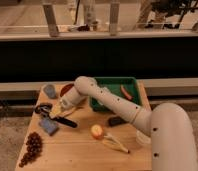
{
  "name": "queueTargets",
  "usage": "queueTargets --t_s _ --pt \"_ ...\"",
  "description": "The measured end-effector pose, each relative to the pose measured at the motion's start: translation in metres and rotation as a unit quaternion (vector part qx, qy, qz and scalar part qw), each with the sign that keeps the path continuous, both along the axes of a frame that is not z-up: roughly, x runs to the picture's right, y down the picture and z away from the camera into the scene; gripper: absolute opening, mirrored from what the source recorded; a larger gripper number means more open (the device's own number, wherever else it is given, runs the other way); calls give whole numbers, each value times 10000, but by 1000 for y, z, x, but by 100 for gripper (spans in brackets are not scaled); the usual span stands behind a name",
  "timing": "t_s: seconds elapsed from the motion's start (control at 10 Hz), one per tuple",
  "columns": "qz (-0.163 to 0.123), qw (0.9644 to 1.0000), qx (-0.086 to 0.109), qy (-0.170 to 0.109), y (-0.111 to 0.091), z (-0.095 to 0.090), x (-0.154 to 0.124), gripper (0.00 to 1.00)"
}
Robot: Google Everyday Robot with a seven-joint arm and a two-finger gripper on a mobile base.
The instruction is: Place brush in metal cup
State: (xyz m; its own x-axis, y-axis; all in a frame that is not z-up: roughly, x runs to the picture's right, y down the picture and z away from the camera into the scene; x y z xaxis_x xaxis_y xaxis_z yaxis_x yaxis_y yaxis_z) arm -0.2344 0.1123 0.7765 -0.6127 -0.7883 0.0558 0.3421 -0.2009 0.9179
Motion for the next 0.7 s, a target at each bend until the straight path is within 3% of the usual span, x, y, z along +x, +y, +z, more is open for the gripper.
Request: queueTargets --t_s 0.1,0.4,0.7 --pt "-78 9999 115 25 -6 -11 -4 0" --pt "-148 9995 254 96 -8 -21 -7 0" --pt "-69 9994 318 -132 -10 -14 -7 0"
